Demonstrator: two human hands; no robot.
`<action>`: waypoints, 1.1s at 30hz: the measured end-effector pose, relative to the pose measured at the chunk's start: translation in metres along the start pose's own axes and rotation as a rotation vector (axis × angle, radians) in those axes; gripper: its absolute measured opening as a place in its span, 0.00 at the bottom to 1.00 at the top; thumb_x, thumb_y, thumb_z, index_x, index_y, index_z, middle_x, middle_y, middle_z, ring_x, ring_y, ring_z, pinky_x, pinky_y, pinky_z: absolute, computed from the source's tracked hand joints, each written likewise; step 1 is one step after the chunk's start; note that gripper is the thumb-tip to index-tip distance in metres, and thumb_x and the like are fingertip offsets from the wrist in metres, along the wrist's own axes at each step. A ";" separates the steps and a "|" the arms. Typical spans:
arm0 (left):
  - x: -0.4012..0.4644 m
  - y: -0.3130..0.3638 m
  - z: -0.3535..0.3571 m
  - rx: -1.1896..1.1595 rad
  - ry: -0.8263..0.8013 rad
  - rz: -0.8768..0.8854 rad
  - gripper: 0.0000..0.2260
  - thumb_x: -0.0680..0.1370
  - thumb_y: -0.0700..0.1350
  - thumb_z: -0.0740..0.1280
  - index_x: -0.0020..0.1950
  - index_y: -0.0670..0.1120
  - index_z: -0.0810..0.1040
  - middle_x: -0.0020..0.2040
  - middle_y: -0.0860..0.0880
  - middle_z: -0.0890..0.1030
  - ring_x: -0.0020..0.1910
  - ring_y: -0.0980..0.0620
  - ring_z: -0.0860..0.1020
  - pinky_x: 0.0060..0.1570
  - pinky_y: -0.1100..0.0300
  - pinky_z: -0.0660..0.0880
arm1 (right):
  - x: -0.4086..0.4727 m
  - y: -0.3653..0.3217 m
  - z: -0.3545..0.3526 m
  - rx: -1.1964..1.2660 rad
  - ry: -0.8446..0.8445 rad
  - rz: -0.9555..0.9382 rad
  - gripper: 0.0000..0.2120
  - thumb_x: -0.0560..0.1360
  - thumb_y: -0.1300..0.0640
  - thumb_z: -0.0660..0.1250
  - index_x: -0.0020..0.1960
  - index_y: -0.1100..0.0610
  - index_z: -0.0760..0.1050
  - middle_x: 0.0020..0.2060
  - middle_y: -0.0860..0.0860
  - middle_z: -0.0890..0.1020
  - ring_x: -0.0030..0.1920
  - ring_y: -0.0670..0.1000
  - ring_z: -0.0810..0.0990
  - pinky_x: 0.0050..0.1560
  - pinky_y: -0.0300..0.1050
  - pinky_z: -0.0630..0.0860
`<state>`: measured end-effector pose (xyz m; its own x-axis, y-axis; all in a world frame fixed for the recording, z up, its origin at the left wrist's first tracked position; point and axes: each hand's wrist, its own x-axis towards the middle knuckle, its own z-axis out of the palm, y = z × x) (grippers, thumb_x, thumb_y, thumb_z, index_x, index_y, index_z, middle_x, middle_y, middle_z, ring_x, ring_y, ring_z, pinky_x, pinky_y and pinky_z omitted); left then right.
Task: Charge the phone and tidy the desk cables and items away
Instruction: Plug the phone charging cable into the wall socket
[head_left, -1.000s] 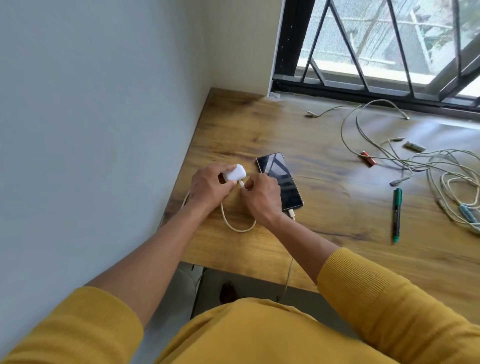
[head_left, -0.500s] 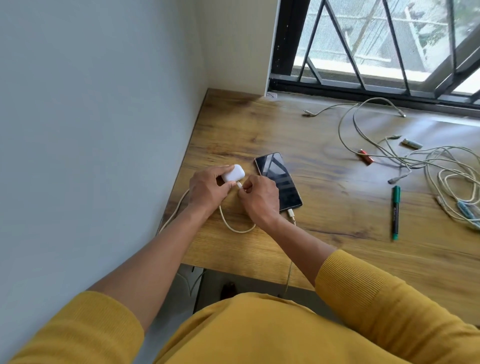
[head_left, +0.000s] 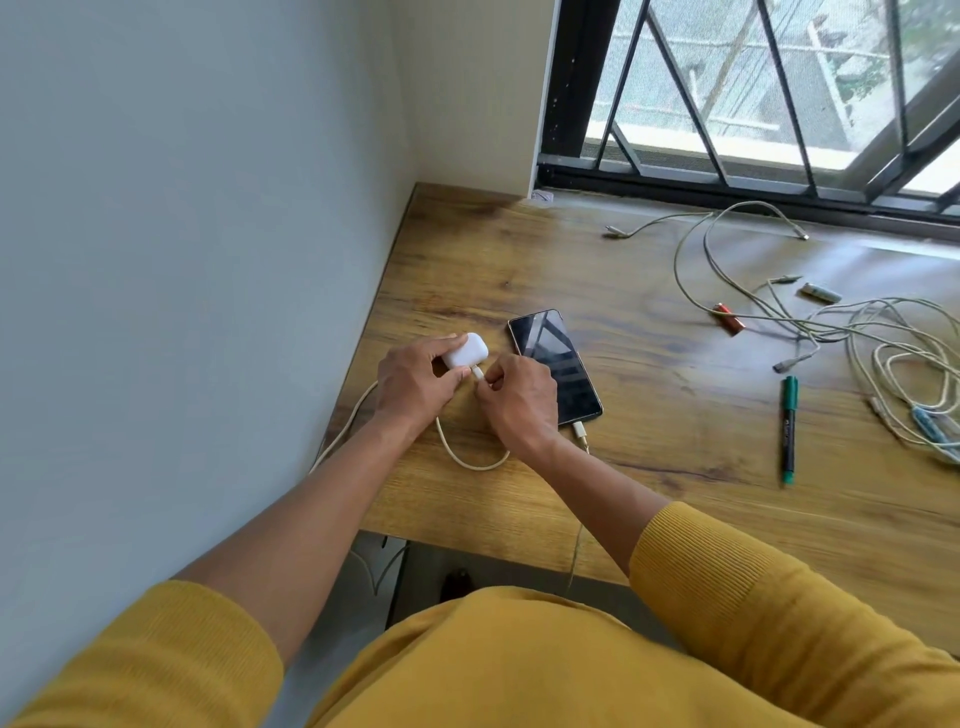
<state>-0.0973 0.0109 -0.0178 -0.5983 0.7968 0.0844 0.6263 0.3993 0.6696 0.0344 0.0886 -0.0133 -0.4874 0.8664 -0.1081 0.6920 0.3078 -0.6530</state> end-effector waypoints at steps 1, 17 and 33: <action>0.000 0.000 0.000 0.000 -0.004 -0.003 0.21 0.75 0.45 0.80 0.68 0.52 0.85 0.67 0.52 0.84 0.68 0.55 0.80 0.72 0.58 0.73 | 0.000 0.000 0.000 -0.002 -0.004 0.001 0.05 0.78 0.54 0.74 0.47 0.55 0.83 0.44 0.50 0.83 0.47 0.51 0.81 0.52 0.52 0.82; 0.001 -0.002 0.001 -0.001 -0.014 -0.015 0.23 0.74 0.44 0.81 0.68 0.52 0.85 0.67 0.52 0.84 0.69 0.55 0.80 0.72 0.57 0.73 | -0.002 0.002 0.003 -0.013 0.013 0.001 0.06 0.79 0.54 0.73 0.45 0.56 0.82 0.43 0.49 0.82 0.45 0.51 0.80 0.50 0.49 0.80; 0.003 0.001 -0.003 0.019 -0.037 -0.060 0.22 0.74 0.47 0.81 0.68 0.54 0.84 0.66 0.55 0.84 0.68 0.55 0.80 0.72 0.55 0.74 | -0.001 0.001 0.005 -0.015 0.020 -0.024 0.06 0.79 0.54 0.73 0.45 0.55 0.82 0.43 0.49 0.83 0.45 0.50 0.81 0.50 0.50 0.82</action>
<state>-0.1005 0.0122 -0.0146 -0.6160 0.7875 0.0171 0.5997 0.4548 0.6584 0.0331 0.0865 -0.0174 -0.4936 0.8662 -0.0773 0.6881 0.3347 -0.6438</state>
